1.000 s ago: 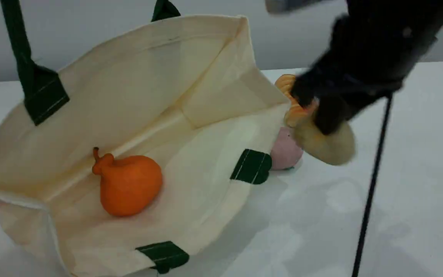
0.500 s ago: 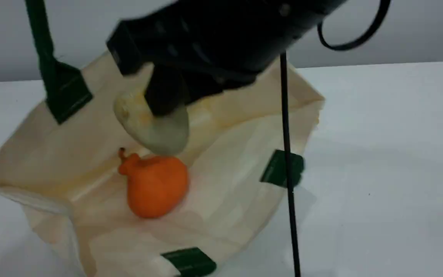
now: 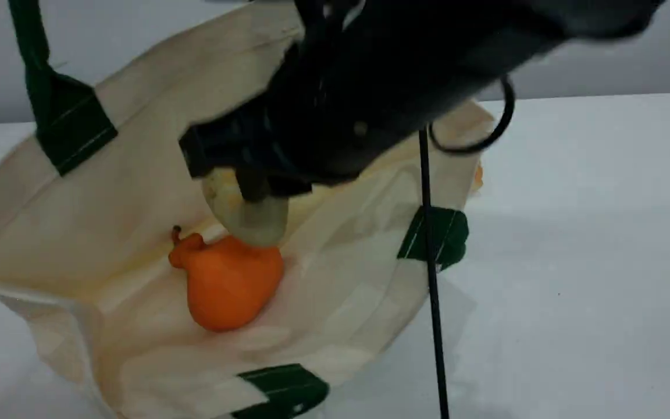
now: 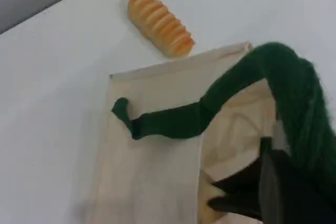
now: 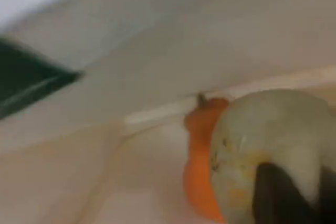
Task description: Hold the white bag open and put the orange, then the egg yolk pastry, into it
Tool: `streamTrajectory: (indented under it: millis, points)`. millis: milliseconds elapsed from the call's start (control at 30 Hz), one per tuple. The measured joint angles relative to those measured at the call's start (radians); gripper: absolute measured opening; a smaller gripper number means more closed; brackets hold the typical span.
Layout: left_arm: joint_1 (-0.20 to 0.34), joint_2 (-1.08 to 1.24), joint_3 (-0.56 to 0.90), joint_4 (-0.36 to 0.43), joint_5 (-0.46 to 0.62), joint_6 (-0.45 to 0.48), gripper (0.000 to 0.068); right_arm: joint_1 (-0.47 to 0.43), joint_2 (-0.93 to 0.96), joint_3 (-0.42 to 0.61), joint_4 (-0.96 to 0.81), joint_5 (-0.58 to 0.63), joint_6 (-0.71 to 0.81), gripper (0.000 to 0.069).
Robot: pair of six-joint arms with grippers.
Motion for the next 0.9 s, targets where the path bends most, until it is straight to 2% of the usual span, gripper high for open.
streamTrajectory:
  millis: [400,567,900]
  points:
    - [0.0,0.0,0.0,-0.012,0.001,0.0,0.0068,-0.001,0.112,0.0,0.001,-0.217,-0.001,0.0071]
    - [0.0,0.0,0.0,-0.015,0.003,0.0,0.0068,-0.001,0.147,-0.007,0.0,-0.256,-0.001,0.0071]
    - [0.0,0.001,0.0,-0.011,0.003,0.0,0.0068,-0.001,0.156,-0.007,-0.001,-0.257,0.002,0.0089]
